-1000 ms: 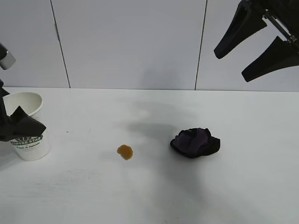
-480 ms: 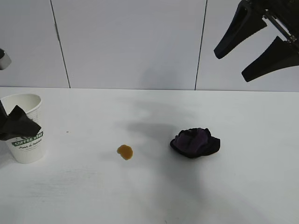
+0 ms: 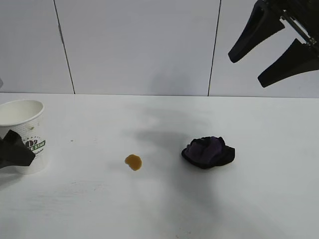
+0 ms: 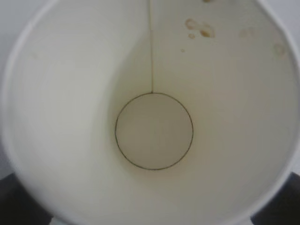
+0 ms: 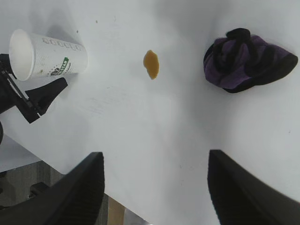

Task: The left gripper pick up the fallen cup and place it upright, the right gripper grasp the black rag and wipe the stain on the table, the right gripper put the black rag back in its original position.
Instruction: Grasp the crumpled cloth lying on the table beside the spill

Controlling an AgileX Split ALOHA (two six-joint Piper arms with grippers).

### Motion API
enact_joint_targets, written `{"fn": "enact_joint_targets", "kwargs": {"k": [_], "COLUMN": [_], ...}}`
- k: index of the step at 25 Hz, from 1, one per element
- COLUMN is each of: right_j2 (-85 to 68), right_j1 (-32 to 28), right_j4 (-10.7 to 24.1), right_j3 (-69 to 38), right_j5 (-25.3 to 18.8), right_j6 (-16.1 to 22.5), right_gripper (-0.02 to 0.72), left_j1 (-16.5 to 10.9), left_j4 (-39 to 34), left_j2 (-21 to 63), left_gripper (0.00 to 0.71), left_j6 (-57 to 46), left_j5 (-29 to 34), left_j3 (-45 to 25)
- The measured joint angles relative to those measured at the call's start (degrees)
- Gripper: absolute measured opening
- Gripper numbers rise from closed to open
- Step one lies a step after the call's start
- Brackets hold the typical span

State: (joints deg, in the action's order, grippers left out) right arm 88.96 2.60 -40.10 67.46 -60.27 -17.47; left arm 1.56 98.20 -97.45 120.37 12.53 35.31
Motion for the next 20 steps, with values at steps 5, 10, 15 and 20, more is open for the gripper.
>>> {"fn": "enact_joint_targets", "kwargs": {"k": [5, 10, 15, 20], "right_j2": [0.00, 0.00, 0.00, 0.00], "right_j1": [0.00, 0.00, 0.00, 0.00], "right_j4": [0.00, 0.00, 0.00, 0.00], "right_j3": [0.00, 0.00, 0.00, 0.00], "right_j5": [0.00, 0.00, -0.17, -0.17], "right_j6": [0.00, 0.00, 0.00, 0.00], "right_gripper": [0.442, 0.442, 0.442, 0.442], "left_j1": [0.00, 0.00, -0.30, -7.51], "left_j4": [-8.28, -21.82, -38.26, -56.32], "left_j2": [6.07, 12.18, 17.58, 23.83], "left_gripper": [0.687, 0.687, 0.687, 0.687], "left_j6": [-7.69, -21.16, -39.66, -62.90], "left_j5": [-2.02, -2.01, -1.05, 1.32], "left_j3": [-1.67, -4.30, -6.11, -6.25]}}
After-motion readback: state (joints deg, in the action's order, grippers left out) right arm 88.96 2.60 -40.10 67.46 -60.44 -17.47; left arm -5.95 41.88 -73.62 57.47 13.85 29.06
